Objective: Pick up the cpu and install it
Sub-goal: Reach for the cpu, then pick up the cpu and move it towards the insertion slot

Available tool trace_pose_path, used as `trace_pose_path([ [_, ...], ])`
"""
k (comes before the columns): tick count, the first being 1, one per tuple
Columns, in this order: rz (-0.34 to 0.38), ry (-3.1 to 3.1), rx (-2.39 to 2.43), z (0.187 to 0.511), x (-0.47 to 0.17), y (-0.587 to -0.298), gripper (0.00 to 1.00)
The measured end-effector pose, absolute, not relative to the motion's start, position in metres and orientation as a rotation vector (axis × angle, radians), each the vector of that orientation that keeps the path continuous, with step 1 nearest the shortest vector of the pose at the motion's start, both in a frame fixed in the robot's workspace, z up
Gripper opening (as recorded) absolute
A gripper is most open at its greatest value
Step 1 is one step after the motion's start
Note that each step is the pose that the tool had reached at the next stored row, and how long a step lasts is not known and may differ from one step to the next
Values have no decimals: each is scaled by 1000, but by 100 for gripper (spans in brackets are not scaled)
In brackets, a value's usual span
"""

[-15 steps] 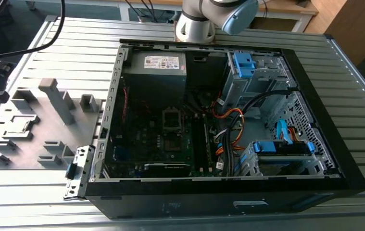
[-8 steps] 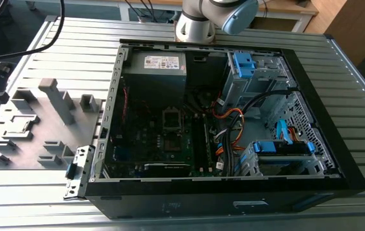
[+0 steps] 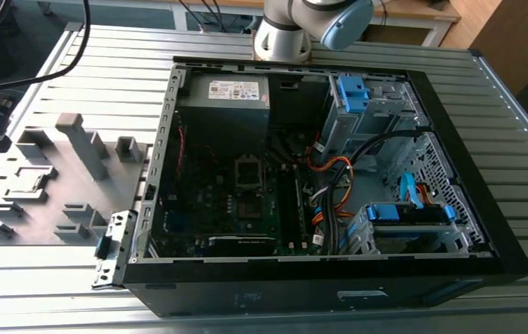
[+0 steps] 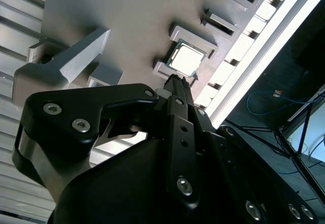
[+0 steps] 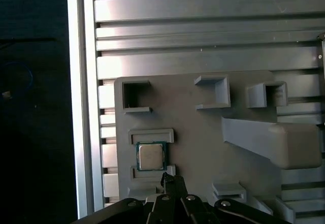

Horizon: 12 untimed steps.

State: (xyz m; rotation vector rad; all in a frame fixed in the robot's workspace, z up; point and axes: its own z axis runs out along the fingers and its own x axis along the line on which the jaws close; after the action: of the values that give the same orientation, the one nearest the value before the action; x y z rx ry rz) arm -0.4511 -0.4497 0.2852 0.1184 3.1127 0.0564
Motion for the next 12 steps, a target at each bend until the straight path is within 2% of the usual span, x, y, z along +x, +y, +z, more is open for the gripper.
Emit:
trace_pose_path([
  [12, 56, 3113, 118, 283, -453, -450, 11],
])
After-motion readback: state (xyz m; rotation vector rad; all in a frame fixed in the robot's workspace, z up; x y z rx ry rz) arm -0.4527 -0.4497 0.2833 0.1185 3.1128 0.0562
